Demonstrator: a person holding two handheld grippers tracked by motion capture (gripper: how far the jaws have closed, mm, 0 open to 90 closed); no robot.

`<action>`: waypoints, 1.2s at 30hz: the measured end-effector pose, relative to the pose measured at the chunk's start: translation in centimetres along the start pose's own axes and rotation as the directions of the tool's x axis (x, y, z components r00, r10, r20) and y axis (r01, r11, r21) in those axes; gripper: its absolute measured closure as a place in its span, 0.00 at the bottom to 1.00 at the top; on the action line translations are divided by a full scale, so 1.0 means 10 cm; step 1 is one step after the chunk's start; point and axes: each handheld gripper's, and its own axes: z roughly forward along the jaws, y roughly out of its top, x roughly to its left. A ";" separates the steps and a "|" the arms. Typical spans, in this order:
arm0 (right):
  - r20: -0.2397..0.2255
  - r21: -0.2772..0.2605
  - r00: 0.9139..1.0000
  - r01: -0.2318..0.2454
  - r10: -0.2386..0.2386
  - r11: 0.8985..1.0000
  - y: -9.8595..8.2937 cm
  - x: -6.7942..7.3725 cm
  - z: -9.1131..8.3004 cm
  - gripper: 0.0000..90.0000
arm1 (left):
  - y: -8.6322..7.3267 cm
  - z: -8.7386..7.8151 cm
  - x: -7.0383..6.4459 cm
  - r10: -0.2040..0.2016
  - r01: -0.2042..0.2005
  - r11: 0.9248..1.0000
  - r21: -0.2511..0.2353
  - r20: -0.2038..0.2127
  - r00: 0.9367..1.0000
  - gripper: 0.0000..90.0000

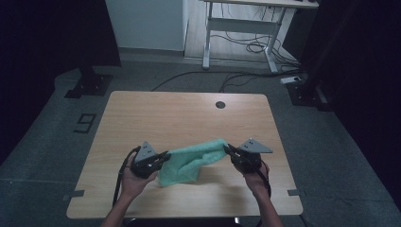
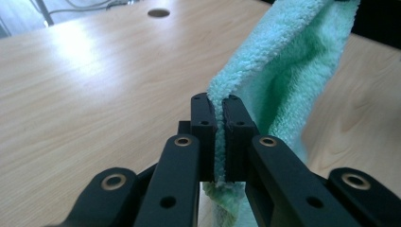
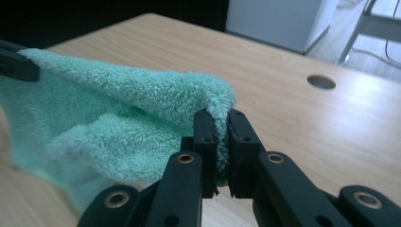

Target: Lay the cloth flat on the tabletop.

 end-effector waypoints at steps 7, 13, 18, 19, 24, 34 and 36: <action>-0.010 -0.086 0.998 0.061 -0.062 0.994 0.19 0.20 -0.44 0.93 | 0.15 -0.34 -0.16 0.053 -0.052 0.996 -0.070 0.012 0.999 0.95; -0.007 -0.102 0.996 0.088 -0.089 0.991 0.23 0.28 -0.58 0.93 | 0.17 -0.45 -0.25 0.075 -0.073 0.993 -0.088 0.017 0.997 0.95; -0.035 -0.101 0.997 0.071 -0.075 0.992 0.17 0.27 -0.60 0.93 | 0.11 -0.44 -0.25 0.070 -0.067 0.995 -0.077 0.032 0.997 0.95; -0.034 -0.100 0.997 0.072 -0.075 0.992 0.16 0.27 -0.59 0.93 | 0.11 -0.42 -0.23 0.068 -0.066 0.995 -0.073 0.029 0.997 0.95; -0.024 -0.048 0.999 0.048 -0.049 0.998 0.22 0.10 -0.25 0.92 | 0.12 -0.22 -0.07 0.037 -0.037 0.998 -0.044 0.007 0.999 0.94; 0.115 0.091 0.991 -0.073 0.062 0.993 0.15 -0.22 0.83 0.43 | -0.03 0.59 0.51 -0.059 0.079 0.991 0.104 -0.182 0.982 0.54; 0.128 0.072 0.990 -0.076 0.066 0.995 0.10 -0.20 0.77 0.42 | -0.07 0.55 0.51 -0.064 0.083 0.992 0.100 -0.179 0.982 0.52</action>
